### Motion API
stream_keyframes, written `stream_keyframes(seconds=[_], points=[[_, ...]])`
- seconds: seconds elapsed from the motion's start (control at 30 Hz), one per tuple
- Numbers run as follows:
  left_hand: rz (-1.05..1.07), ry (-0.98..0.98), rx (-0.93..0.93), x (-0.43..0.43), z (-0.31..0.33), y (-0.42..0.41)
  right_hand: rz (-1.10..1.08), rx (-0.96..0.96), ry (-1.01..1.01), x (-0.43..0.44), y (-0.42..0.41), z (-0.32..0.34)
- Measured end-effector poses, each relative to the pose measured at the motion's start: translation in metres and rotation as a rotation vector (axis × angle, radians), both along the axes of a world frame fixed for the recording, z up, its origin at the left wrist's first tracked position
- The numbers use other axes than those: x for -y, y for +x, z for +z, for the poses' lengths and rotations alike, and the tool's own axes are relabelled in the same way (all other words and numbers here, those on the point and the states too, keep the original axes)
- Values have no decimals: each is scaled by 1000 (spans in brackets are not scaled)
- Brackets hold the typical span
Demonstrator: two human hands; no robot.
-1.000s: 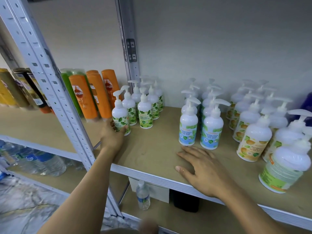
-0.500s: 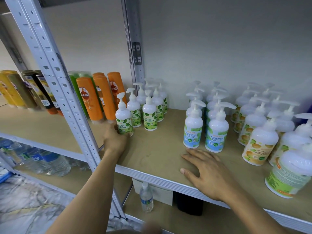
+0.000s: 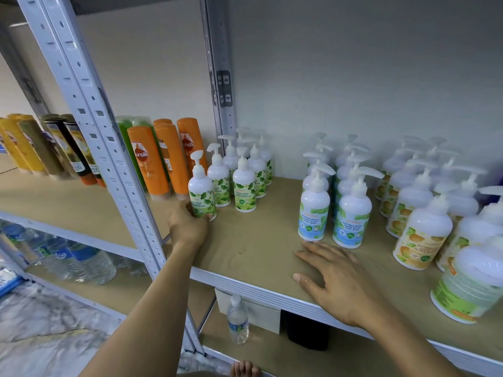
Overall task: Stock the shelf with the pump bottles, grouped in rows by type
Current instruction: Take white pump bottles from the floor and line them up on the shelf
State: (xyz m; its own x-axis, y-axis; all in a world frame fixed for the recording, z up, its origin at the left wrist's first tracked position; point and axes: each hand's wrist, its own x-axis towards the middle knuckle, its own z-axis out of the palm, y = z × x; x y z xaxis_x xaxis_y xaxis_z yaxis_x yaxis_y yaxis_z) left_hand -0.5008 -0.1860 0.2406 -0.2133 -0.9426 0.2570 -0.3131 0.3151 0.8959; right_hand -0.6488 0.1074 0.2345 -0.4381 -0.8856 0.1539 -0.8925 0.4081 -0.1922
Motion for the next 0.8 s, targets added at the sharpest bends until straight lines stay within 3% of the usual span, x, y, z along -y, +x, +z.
stream_keyframes(seconds=[0.8], points=[[15, 25, 19, -7, 5, 2, 0, 52, -34, -7, 2, 3]])
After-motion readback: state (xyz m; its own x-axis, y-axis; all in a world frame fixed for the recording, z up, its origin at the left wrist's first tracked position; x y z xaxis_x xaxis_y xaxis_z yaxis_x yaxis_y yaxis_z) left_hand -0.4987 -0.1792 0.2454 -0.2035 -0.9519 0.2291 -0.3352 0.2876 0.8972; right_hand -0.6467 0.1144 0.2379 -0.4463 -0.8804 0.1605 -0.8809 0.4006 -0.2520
